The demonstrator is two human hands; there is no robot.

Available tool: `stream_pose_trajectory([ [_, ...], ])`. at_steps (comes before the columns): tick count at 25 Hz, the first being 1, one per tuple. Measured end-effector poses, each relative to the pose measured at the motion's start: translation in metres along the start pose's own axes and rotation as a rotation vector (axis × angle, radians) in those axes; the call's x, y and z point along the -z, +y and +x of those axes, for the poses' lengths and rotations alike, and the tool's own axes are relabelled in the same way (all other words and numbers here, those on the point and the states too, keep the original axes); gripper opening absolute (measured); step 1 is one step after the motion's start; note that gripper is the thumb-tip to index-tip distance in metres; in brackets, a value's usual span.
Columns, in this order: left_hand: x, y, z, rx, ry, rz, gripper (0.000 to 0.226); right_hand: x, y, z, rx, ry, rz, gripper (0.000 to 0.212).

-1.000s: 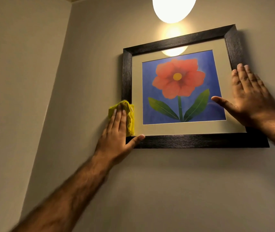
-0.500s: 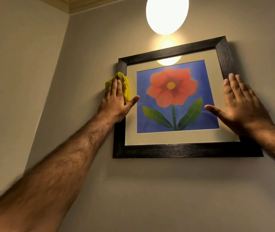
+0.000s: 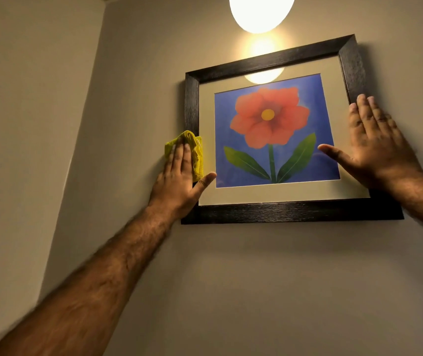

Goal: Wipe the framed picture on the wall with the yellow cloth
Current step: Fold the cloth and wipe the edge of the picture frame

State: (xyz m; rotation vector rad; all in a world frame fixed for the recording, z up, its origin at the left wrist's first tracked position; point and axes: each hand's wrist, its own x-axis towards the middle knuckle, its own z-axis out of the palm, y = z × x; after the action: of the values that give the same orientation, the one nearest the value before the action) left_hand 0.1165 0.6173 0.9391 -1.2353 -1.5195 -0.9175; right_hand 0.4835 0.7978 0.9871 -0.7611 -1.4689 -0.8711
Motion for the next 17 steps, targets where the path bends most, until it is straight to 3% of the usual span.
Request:
stream_pose_trajectory([
  [2, 0.009, 0.002, 0.006, 0.017, 0.026, -0.103, 0.087, 0.002, 0.0, -0.001, -0.01, -0.006, -0.002, 0.114],
  [6, 0.038, -0.005, 0.025, 0.029, 0.232, -0.26, 0.039, 0.004, -0.002, -0.001, -0.002, -0.005, -0.006, 0.114],
  [10, 0.052, -0.006, 0.041, 0.099, 0.228, -0.309, 0.028, 0.002, 0.0, -0.001, 0.007, 0.008, -0.002, 0.115],
  [13, 0.049, -0.004, 0.044, 0.144, 0.257, -0.254, 0.036, 0.002, -0.001, -0.001, 0.003, 0.008, 0.006, 0.115],
  [17, 0.057, -0.015, 0.06, 0.348, 0.129, -0.372, 0.077, 0.001, -0.001, -0.001, 0.007, 0.01, 0.012, 0.115],
])
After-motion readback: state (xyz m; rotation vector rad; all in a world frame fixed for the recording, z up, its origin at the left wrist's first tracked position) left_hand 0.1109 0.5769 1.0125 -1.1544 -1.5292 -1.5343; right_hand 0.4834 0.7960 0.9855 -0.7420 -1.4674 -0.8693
